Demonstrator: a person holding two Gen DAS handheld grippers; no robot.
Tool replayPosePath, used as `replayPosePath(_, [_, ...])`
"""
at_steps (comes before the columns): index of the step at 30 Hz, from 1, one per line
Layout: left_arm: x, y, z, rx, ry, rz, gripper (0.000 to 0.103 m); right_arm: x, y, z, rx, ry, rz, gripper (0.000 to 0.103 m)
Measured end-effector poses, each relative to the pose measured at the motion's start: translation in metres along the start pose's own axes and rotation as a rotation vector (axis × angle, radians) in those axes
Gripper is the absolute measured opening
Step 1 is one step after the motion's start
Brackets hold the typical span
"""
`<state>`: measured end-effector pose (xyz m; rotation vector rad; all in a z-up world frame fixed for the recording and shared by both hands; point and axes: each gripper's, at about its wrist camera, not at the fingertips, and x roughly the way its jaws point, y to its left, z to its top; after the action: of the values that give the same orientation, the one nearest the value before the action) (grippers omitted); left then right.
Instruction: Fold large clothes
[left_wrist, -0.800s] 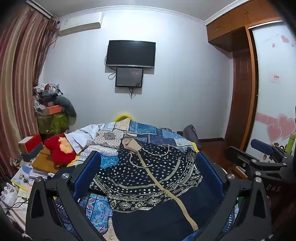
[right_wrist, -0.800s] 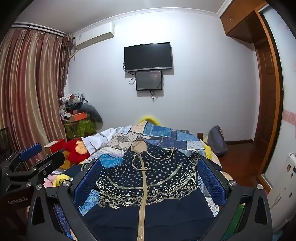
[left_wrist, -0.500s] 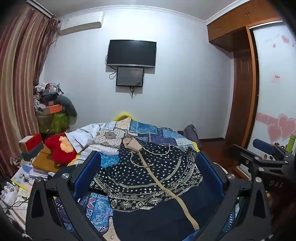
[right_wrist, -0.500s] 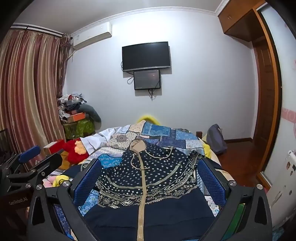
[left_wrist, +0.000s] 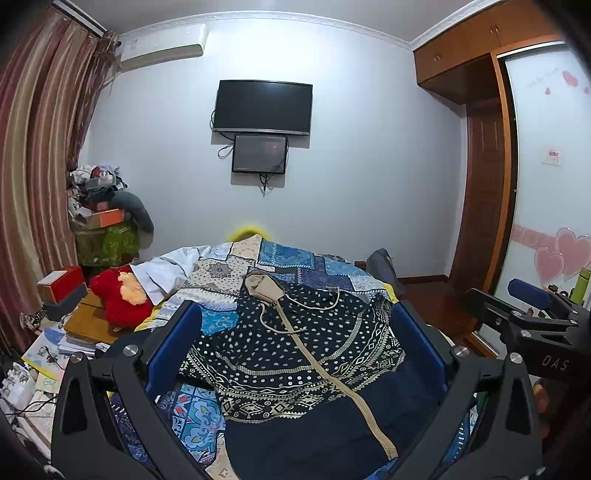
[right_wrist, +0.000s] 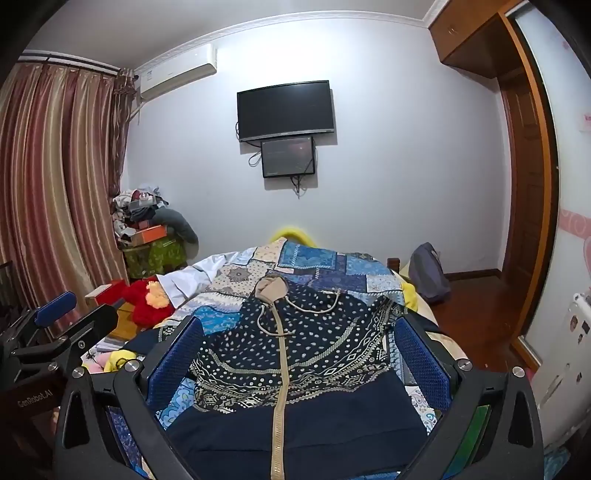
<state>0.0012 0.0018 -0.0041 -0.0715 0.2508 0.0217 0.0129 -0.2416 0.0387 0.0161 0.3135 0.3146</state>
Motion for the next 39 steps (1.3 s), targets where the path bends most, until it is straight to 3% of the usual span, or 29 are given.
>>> replayPosePath(39, [-0.0058,-0.0023,0.0041,-0.009,0.001,-0.015,0.103,-0.0024,-0.0074,-0.0027,0.02,0.007,-0.008,0.103])
